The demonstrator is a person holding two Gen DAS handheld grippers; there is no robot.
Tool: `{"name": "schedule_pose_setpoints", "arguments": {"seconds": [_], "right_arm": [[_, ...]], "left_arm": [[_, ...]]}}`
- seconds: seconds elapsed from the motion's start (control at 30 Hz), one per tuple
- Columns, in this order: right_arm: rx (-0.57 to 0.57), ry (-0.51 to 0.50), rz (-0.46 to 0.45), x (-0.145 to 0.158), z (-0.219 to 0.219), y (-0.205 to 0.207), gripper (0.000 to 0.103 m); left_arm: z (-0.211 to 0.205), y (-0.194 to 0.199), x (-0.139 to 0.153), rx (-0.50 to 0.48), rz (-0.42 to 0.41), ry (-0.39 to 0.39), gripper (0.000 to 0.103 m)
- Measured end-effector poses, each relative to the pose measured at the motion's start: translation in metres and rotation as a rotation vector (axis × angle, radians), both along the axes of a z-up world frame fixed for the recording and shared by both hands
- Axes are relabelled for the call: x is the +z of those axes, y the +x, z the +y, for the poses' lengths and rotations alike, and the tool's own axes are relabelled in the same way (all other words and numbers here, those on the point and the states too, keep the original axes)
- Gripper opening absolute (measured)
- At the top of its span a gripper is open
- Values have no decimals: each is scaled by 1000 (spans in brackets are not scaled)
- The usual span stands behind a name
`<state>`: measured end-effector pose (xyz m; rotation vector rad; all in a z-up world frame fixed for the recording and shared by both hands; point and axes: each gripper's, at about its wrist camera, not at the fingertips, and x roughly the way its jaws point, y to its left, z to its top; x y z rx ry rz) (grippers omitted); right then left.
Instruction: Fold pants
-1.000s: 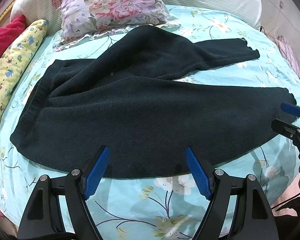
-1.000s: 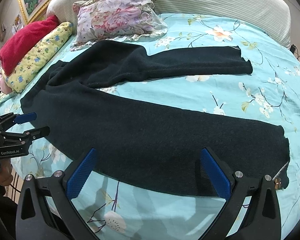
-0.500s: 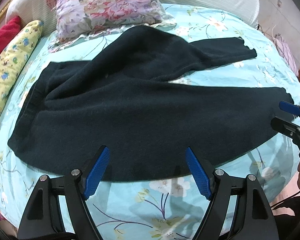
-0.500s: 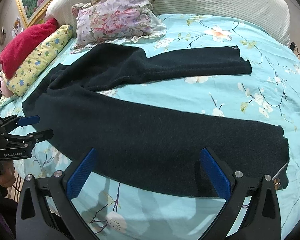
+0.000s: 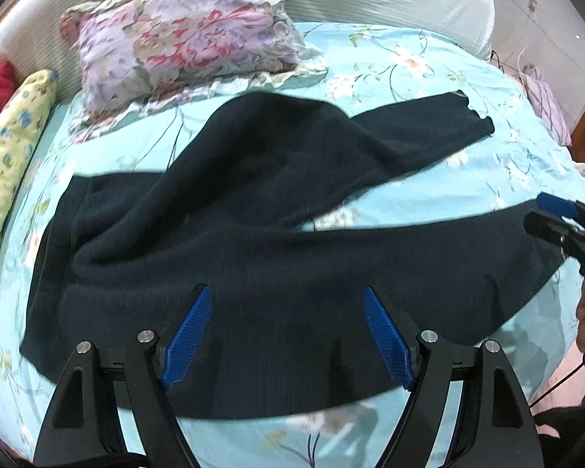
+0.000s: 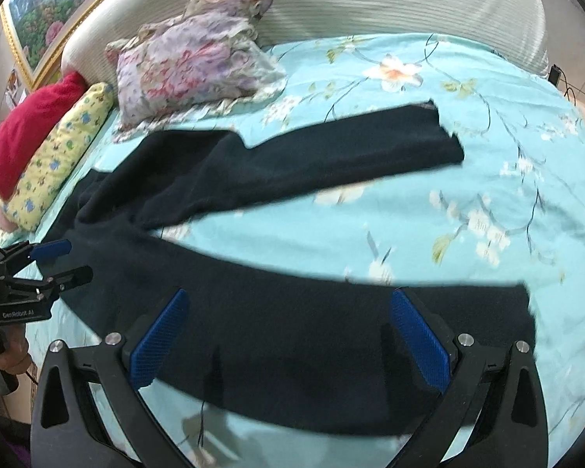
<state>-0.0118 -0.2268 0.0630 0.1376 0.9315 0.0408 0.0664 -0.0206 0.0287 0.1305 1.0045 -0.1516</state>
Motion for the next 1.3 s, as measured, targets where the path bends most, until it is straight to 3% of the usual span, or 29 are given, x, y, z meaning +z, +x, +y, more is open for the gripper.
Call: {"name": "schedule_pose_setpoints", "arguments": {"seconds": [0.5, 0.9, 1.13, 1.23, 1.3], "right_arm": [[-86, 4, -8, 23, -91, 110, 103], [-103, 45, 34, 19, -144, 179, 103], [-87, 59, 76, 5, -159, 208, 103], [-75, 70, 102, -4, -161, 217, 95], [-73, 83, 131, -11, -162, 221, 80]], "left_arm": [[-47, 140, 22, -174, 26, -31, 80], [-69, 231, -1, -269, 151, -56, 80], [-77, 250, -21, -316, 237, -67, 80], [-78, 251, -26, -325, 265, -66, 80], [-80, 253, -31, -329, 288, -74, 80]]}}
